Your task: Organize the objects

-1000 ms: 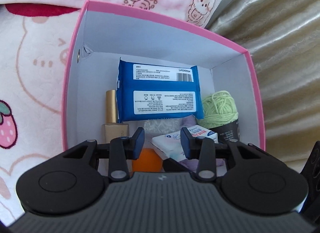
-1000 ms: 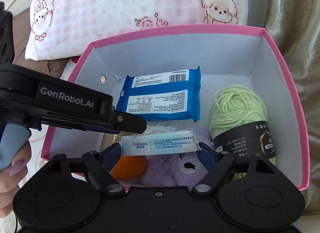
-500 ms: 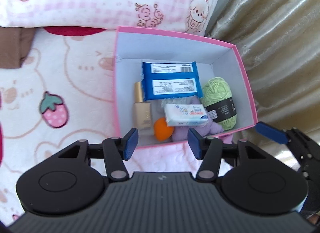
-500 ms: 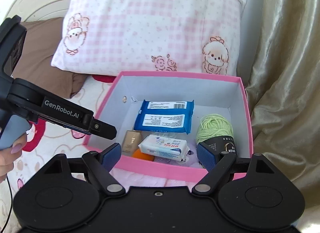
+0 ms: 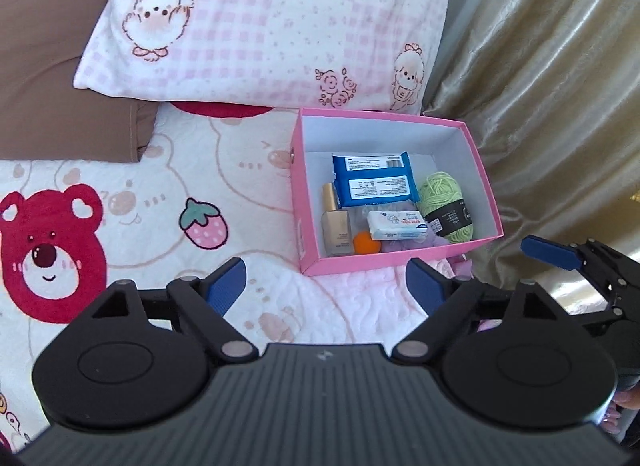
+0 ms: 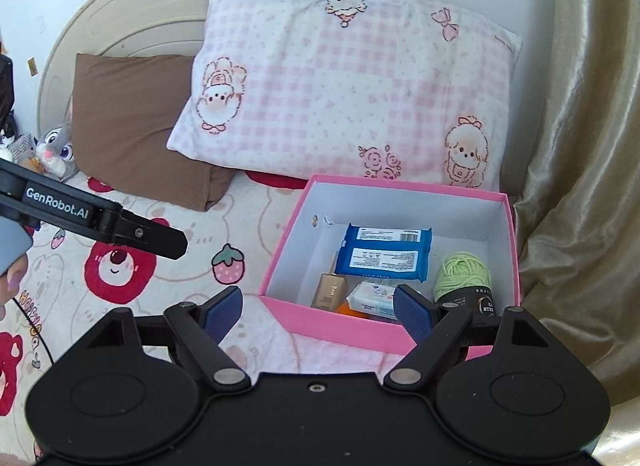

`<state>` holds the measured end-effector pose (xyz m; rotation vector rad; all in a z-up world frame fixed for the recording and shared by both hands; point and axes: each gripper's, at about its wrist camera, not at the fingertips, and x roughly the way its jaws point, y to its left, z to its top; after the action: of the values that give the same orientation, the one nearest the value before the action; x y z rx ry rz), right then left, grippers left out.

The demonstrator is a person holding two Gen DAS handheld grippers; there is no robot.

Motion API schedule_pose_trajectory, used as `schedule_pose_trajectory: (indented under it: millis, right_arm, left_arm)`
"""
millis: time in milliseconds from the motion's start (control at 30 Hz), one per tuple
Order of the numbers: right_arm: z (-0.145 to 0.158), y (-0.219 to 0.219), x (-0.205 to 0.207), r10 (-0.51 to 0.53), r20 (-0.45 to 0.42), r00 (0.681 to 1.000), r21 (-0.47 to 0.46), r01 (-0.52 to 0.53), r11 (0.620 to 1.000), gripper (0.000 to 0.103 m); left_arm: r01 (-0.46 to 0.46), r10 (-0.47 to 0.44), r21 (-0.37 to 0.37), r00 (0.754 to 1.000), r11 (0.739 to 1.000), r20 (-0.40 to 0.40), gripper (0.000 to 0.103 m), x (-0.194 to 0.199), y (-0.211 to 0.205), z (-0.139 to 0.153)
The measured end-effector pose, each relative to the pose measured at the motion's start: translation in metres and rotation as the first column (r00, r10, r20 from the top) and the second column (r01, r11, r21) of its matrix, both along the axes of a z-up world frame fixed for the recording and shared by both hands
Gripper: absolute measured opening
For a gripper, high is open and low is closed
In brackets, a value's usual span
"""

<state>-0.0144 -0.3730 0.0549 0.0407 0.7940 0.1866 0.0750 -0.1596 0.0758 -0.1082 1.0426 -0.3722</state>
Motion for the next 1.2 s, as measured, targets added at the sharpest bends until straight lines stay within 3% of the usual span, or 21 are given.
schedule_pose_trajectory:
  millis: [167, 633, 1000, 1200]
  right_arm:
    - [0.008, 0.012, -0.012, -0.001, -0.005, 1.000, -0.005, 0.001, 1.000, 0.086]
    - [-0.017, 0.031, -0.024, -0.097, 0.001, 0.995, 0.009, 0.097, 0.995, 0.095]
    - [-0.024, 0.037, -0.022, -0.135, -0.020, 0.991, -0.048, 0.134, 0.990, 0.095]
    - [-0.029, 0.035, -0.019, -0.159, -0.051, 0.986, -0.059, 0.156, 0.986, 0.095]
  left_arm:
    - [0.020, -0.022, 0.061, 0.999, 0.998, 0.025, 0.092, -0.016, 0.011, -0.004]
    - [-0.096, 0.096, 0.135, 0.995, 0.986, 0.005, 0.093, -0.039, 0.034, -0.046]
    - [-0.092, 0.087, 0.175, 0.995, 0.980, 0.037, 0.098, -0.044, 0.031, -0.050]
    - [-0.073, 0.075, 0.180, 0.997, 0.981, -0.005, 0.101, -0.044, 0.027, -0.054]
